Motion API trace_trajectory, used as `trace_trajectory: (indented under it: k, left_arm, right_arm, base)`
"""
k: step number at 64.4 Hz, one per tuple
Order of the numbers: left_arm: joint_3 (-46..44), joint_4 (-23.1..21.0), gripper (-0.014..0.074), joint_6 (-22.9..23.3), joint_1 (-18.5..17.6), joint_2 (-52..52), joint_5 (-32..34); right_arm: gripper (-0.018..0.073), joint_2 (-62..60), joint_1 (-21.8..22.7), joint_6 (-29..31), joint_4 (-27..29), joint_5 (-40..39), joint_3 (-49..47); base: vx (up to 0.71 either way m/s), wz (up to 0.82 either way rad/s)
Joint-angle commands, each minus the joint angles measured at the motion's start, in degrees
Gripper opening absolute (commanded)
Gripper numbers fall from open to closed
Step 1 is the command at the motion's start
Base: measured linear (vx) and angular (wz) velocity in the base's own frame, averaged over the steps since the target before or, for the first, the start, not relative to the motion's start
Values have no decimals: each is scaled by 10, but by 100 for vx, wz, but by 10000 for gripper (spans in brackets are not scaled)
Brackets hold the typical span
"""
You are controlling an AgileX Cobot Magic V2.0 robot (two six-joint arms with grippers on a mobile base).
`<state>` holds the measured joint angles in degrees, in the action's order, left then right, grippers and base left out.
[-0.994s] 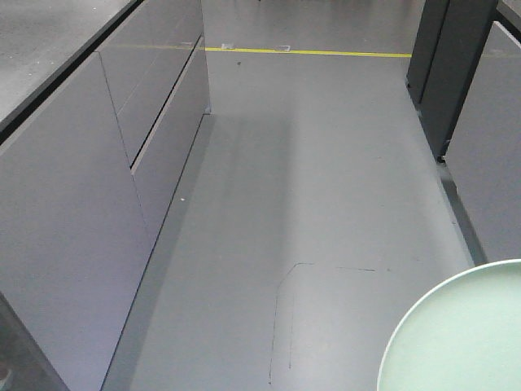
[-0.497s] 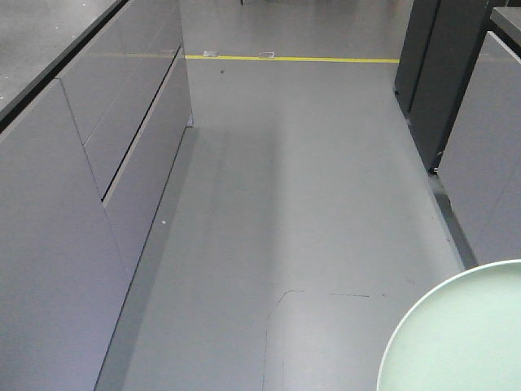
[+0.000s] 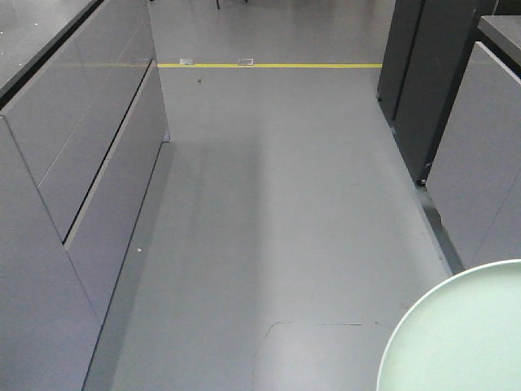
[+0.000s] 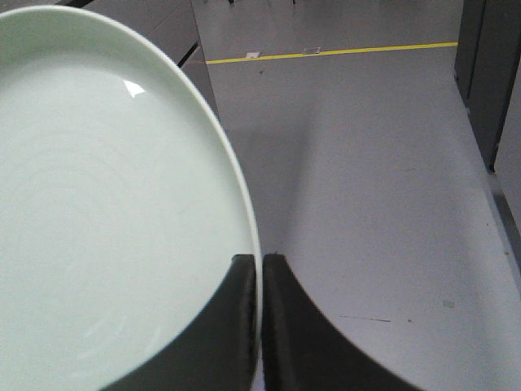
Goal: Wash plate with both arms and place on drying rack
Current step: 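Drive along the aisle toward the sink counter, plate held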
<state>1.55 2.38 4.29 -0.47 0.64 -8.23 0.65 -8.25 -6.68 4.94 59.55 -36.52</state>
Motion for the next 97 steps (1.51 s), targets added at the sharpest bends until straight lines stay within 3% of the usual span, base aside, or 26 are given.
trace_trajectory:
  k: [1,97]
  left_arm:
    - [9,-1,-5,7,-2,9,45]
    - [9,-1,-5,7,-2,9,45]
  right_arm:
    - [-5,11,1,-2,0,-44,-11]
    - [-5,11,1,-2,0,-44,-11]
  base:
    - [28,-11]
    - [25,-6]
